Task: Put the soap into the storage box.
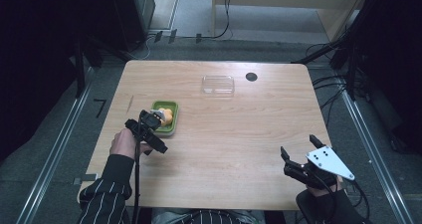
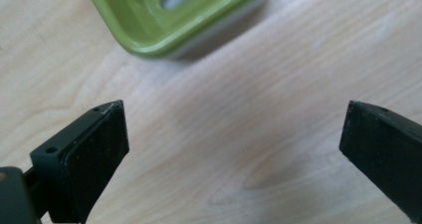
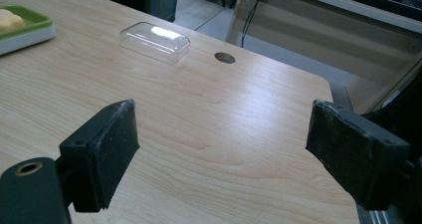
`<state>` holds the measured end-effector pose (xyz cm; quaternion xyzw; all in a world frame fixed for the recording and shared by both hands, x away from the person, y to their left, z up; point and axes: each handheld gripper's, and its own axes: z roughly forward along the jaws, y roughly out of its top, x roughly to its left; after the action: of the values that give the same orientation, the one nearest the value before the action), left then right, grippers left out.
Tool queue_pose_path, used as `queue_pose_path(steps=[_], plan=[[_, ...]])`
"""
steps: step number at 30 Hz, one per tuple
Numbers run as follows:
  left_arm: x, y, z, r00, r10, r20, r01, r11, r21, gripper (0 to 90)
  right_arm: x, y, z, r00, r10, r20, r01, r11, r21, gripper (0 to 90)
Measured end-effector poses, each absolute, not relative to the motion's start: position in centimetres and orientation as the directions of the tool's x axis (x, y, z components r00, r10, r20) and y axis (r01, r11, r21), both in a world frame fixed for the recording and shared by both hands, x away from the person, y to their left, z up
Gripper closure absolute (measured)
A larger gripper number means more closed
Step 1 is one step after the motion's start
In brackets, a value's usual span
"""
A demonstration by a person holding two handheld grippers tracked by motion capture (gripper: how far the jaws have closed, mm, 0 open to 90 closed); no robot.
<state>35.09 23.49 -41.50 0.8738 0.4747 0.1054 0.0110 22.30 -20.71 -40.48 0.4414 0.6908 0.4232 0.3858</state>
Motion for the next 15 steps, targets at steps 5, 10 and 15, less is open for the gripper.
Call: queue_pose_path(steps=[5,10,15], plan=[[33.8,23.7,-41.7,0.531,0.831,0.165,0.827,-0.55,0.112,0.0,22.3,-20.7,-40.5,-0.311,0.937,-0.159,0.283,0.251,0.926,13.3],[32.4,23.8,-42.0,0.534,0.83,0.163,0.825,-0.553,0.112,0.0,22.3,-20.7,-40.5,-0.313,0.936,-0.16,0.283,0.253,0.925,13.4],[30.8,24.0,-42.7,0.537,0.833,0.137,0.827,-0.551,0.109,0.0,22.3,-20.7,-40.5,-0.313,0.936,-0.16,0.283,0.253,0.925,13.4]])
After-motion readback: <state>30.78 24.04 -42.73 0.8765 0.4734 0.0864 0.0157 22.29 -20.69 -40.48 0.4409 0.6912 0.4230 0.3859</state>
